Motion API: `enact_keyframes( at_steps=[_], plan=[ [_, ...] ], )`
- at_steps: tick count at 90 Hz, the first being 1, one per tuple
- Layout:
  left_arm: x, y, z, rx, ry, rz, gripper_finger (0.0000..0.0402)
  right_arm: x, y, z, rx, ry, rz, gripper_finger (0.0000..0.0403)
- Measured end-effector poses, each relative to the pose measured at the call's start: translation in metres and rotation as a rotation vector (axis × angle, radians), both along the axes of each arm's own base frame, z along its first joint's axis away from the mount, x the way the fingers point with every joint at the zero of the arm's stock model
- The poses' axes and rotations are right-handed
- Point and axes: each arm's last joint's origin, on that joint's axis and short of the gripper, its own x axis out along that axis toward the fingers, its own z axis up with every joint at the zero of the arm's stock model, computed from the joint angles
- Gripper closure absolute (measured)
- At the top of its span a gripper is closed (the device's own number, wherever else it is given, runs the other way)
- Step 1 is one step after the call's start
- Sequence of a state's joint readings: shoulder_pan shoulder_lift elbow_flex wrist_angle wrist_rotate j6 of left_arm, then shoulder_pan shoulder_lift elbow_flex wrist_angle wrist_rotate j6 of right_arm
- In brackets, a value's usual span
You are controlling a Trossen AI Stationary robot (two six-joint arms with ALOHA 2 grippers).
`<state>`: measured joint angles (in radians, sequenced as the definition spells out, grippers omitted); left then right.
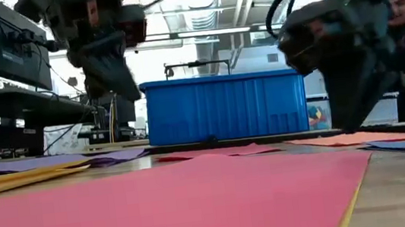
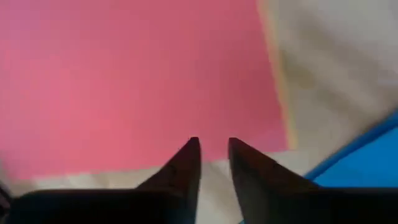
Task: Organize paper
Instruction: Stack the pink colored paper on top of the other pink colored paper
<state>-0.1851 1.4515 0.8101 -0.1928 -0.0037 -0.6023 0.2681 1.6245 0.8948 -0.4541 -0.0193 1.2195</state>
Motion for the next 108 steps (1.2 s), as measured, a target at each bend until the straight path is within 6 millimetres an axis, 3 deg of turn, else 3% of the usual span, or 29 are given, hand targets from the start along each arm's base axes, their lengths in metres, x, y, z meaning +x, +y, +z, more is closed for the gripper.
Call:
enact_keyframes(
  at_steps=[19,41,68,89,108],
  plan=[
    [0.024,-0.020,-0.042,-0.086,0.021,-0.015,0.0402,0.001,-0.015,-0.001,-0.021,0.024,-0.013,0.0231],
    [0.038,-0.027,-0.083,-0.163,0.080,0.054,0.0401,0.002,-0.009,-0.006,-0.025,0.037,0.011,0.0210],
    [0.040,-0.027,-0.090,-0.149,0.078,0.042,0.0401,0.006,0.002,-0.020,-0.014,0.052,0.022,0.0221],
    [0.040,-0.027,-0.090,-0.154,0.083,0.050,0.0401,0.002,0.007,0.005,0.027,0.029,0.054,0.0232],
    [0.040,-0.026,-0.091,-0.154,0.087,0.054,0.0401,0.004,0.009,0.008,0.032,-0.009,0.053,0.0235]
  ],
)
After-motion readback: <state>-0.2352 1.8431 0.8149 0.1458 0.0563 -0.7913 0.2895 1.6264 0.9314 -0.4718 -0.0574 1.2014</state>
